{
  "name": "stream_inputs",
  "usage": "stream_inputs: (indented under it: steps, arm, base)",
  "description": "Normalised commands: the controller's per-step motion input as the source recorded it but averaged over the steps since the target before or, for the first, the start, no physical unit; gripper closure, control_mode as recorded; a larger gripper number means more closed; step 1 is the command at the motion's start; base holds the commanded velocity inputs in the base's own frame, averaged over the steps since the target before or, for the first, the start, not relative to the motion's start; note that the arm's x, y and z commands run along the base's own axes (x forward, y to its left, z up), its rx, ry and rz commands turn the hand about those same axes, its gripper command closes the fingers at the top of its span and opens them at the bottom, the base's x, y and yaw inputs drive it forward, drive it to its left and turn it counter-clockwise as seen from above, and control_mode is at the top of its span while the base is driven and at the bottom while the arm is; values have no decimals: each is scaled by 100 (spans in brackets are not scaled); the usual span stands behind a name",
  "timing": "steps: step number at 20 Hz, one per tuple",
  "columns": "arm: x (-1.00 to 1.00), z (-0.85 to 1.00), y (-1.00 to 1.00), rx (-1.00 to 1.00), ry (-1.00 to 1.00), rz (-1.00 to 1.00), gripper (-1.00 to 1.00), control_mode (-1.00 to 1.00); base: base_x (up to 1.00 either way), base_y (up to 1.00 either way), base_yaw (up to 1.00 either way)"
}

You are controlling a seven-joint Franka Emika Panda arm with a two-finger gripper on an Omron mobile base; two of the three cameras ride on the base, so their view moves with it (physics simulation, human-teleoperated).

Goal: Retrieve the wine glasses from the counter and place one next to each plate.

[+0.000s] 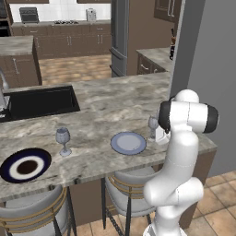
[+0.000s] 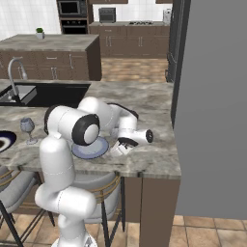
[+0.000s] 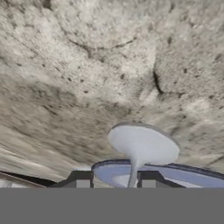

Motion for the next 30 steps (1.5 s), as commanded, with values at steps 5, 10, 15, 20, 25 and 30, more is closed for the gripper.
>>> stream_inputs:
  steps: [5,10,15,20,25,30]
  arm:
    - [0,-1,0,0,-12,0,-100,-100]
    - [-2,0,-6,0,-5,0,-100,-100]
    - [-4,6,-7,0,0,0,-100,-100]
    - [-2,0,-28,0,0,0,-100,-100]
    - [-22,6,-43,0,0,-1,-100,-100]
    - [-55,20,-42,3,-4,-1,-100,-100]
  base:
    - [0,0,0]
    - [0,0,0]
    - [0,0,0]
    - [0,0,0]
    - [0,0,0]
    - [0,0,0]
